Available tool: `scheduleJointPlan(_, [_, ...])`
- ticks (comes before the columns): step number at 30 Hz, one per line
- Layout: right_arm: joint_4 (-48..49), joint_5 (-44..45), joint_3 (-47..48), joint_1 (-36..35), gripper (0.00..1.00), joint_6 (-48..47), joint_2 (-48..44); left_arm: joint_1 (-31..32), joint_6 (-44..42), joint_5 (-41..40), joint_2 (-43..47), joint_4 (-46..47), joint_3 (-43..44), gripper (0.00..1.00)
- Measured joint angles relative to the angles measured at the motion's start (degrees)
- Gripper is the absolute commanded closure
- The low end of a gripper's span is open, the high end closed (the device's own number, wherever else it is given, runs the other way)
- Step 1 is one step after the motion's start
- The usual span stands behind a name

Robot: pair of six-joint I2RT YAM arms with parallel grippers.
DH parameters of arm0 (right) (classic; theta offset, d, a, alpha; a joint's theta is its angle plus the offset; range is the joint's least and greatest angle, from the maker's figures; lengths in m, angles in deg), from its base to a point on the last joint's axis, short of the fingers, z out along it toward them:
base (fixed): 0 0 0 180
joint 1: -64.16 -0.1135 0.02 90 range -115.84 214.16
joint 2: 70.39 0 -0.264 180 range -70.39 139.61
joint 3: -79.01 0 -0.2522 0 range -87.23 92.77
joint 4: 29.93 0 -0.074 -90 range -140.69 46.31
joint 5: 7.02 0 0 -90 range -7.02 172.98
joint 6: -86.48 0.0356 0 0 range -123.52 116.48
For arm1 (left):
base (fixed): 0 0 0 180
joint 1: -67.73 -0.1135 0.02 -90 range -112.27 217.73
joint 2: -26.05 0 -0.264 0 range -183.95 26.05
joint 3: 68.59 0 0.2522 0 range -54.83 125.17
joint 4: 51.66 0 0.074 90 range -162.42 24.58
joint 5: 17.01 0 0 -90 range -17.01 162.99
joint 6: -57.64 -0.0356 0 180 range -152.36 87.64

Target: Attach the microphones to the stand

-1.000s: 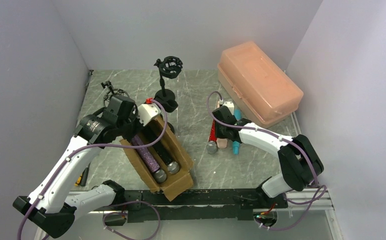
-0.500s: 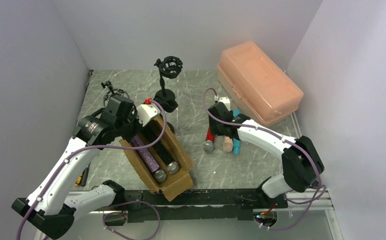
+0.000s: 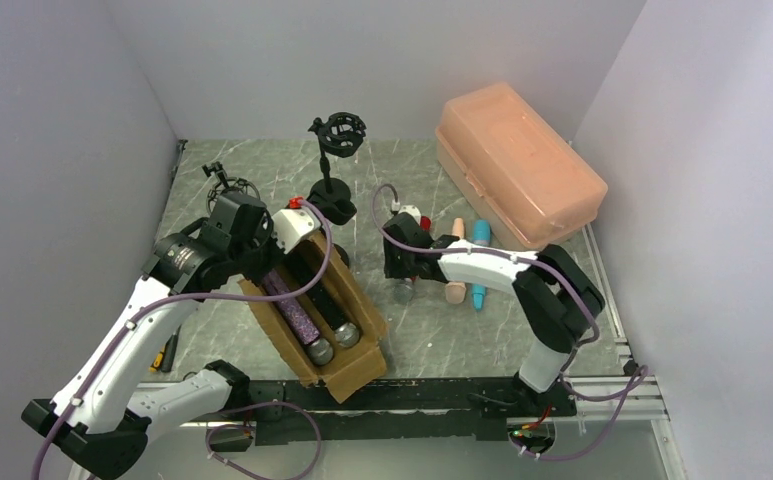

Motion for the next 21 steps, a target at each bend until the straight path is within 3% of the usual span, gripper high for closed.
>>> scheduleJointPlan(7, [-0.15, 0.39, -2.86, 1.38, 0.73, 2.34, 1.55, 0.00, -0.02, 0.00, 0.00, -0.02, 0.00, 1.00])
scheduleJointPlan(11, [-1.51, 2.51, -4.59, 2.45, 0.63, 2.78, -2.25, 0.00, -0.02, 0.02, 0.00, -0.04, 0.13, 1.00])
scheduleJointPlan(15, [-4.33, 4.96, -5.77, 1.22, 0.51, 2.84, -11.15, 0.09, 0.04, -0.02, 0.00, -0.02, 0.20, 1.00])
scheduleJointPlan(21, [-2.47, 10.34, -5.49, -10.60, 0.50, 0.15, -30.38, 0.11, 1.40, -0.68, -0.04, -0.04, 0.20, 1.00])
